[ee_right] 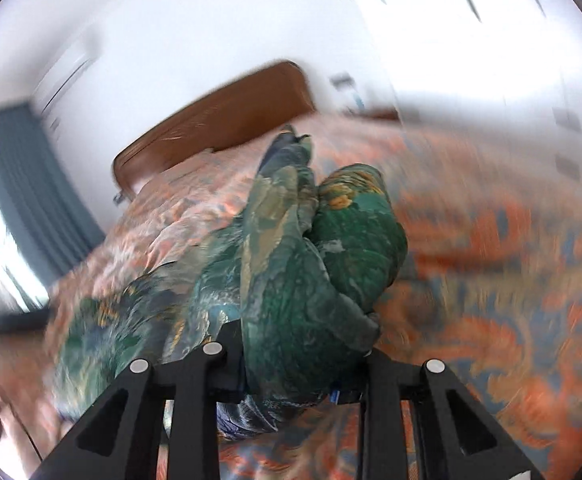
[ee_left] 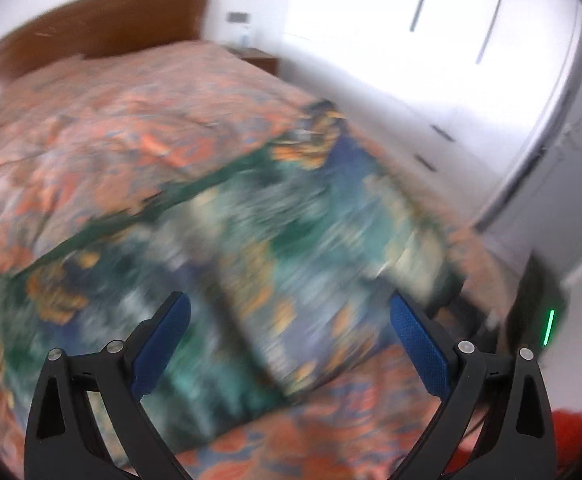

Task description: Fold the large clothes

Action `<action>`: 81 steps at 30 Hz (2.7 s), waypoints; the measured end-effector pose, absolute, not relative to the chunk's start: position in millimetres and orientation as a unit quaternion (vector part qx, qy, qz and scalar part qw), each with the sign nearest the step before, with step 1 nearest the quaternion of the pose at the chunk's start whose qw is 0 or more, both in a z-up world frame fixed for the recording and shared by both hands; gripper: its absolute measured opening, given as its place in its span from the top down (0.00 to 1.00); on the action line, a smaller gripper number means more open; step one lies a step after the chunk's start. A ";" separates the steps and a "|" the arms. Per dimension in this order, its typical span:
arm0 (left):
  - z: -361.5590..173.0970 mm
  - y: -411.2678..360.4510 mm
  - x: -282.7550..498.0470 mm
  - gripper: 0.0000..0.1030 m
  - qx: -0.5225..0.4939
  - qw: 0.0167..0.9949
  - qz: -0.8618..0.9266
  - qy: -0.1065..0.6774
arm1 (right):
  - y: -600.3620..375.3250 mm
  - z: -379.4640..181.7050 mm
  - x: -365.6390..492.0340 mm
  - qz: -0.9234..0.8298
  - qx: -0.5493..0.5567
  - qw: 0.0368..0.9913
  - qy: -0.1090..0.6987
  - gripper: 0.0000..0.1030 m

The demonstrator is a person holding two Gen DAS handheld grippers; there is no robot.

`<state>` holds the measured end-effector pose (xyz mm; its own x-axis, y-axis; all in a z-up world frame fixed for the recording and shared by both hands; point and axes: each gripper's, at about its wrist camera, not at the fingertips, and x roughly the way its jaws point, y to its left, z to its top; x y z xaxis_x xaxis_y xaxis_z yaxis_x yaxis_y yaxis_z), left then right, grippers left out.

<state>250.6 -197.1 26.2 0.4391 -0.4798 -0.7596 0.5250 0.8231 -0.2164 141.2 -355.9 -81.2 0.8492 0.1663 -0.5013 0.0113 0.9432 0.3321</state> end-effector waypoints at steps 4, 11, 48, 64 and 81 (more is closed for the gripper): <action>43.3 -228.7 269.4 0.03 0.073 0.826 -0.306 0.468 | -301.6 -50.4 123.7 0.070 0.036 0.970 0.228 0.73; 44.7 -212.3 268.7 0.02 0.097 0.834 -0.245 0.485 | -207.9 -44.8 102.4 0.107 -0.170 0.960 0.194 0.74; 17.7 11.7 288.3 0.71 0.026 0.854 -0.115 0.507 | -230.0 -35.1 80.4 0.222 -0.072 0.933 0.272 0.42; -67.4 105.1 285.6 0.67 -0.067 0.848 -0.055 0.523 | -137.1 -29.9 199.6 0.308 -0.036 0.884 0.350 0.63; -133.3 134.8 272.6 0.56 -0.176 0.833 -0.080 0.519 | -112.6 -140.4 240.5 0.255 -0.096 0.847 0.456 0.66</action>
<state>272.6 134.8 -133.3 0.4484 -0.3168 -0.8358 -0.0488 0.9250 -0.3768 240.5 -112.6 -140.4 0.4541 0.3449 -0.8215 -0.5200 0.8513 0.0700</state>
